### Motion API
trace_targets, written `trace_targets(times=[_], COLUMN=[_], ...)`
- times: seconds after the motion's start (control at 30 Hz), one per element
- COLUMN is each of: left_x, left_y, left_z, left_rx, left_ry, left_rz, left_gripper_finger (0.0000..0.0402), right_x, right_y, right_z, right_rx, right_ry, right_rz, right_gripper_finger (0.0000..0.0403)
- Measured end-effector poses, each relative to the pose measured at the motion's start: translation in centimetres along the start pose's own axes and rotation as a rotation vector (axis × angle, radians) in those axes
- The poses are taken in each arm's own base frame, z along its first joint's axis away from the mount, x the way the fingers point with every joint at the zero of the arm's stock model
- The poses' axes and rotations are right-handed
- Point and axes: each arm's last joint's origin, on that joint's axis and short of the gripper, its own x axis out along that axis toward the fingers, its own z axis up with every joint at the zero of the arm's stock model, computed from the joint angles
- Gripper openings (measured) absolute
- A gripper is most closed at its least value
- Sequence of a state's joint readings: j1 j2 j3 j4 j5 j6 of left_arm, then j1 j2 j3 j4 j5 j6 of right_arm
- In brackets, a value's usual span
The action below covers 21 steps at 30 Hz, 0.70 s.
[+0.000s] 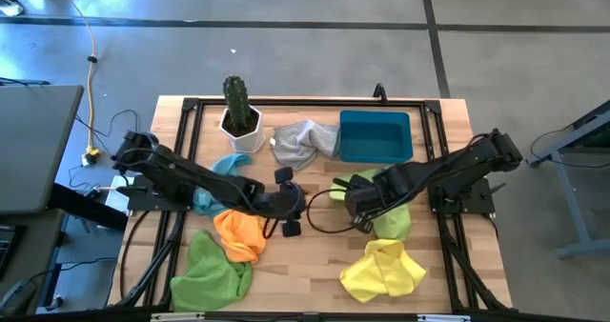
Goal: Fold microfiber towels
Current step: Fold the light green microfiber cloth
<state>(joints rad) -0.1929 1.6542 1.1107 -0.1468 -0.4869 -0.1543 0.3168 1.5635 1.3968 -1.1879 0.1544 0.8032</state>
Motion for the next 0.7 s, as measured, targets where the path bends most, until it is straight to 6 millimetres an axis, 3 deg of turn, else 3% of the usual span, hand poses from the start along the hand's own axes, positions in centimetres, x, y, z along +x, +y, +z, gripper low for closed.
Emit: trace_targets(times=[0.4,0.7], left_x=[1.9,2.2], left_y=[-0.4,0.0], left_z=[2.2,2.5], left_rx=[-0.018,-0.065], left_ry=[-0.287,-0.308], left_rz=[0.015,-0.054], left_gripper_finger=[0.0158,0.0158], right_x=[-2.3,-3.9], right_y=[1.0,1.2], right_z=[1.8,2.5], right_rx=[0.025,0.032], right_ry=[-0.166,-0.26], right_rz=[0.089,0.09], right_gripper_finger=[0.0,0.0])
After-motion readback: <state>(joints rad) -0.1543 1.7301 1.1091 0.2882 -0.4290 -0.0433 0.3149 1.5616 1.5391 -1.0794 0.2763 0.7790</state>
